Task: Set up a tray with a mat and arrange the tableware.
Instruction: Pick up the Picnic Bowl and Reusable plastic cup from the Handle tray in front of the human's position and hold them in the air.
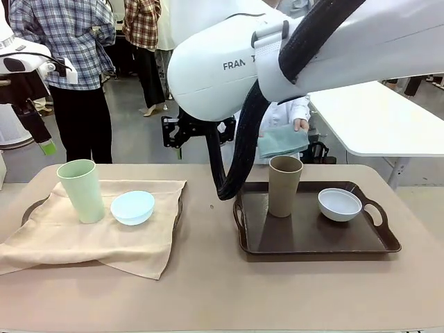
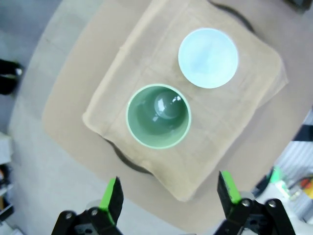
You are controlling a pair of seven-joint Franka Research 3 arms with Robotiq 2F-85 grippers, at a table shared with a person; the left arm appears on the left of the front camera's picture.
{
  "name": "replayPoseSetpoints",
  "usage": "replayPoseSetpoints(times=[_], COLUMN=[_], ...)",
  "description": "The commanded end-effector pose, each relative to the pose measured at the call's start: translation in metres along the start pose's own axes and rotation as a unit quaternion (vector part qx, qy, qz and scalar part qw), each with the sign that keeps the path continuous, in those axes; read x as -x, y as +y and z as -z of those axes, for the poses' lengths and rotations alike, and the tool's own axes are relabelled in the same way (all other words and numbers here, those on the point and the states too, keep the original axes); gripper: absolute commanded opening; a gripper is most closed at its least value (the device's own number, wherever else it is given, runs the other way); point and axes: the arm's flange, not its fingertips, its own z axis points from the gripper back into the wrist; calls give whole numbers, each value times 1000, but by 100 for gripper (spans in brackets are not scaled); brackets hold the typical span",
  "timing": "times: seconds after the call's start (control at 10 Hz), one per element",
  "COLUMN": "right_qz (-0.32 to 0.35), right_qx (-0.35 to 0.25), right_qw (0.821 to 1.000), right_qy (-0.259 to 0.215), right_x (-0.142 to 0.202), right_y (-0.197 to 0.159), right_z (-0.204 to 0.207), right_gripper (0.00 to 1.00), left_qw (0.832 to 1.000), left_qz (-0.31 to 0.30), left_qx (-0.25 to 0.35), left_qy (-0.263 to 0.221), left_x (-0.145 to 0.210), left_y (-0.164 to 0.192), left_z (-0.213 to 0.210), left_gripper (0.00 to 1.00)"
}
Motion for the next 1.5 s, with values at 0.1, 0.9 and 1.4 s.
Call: replayPoseSetpoints(times=[0.1,0.9,1.4], right_qz=[11,61,127], right_qx=[21,48,-131], right_qw=[999,995,981], right_qy=[27,68,64], right_x=[29,44,72], right_y=[-59,-118,-246], right_z=[-10,-20,-31], right_gripper=[87,87,87], left_qw=[992,986,950], left_qz=[-119,-163,-262], left_qx=[26,13,166], left_qy=[44,44,35], left_x=[-18,-56,-64], left_y=[-36,-74,-72], left_z=[7,1,-3], left_gripper=[100,100,100])
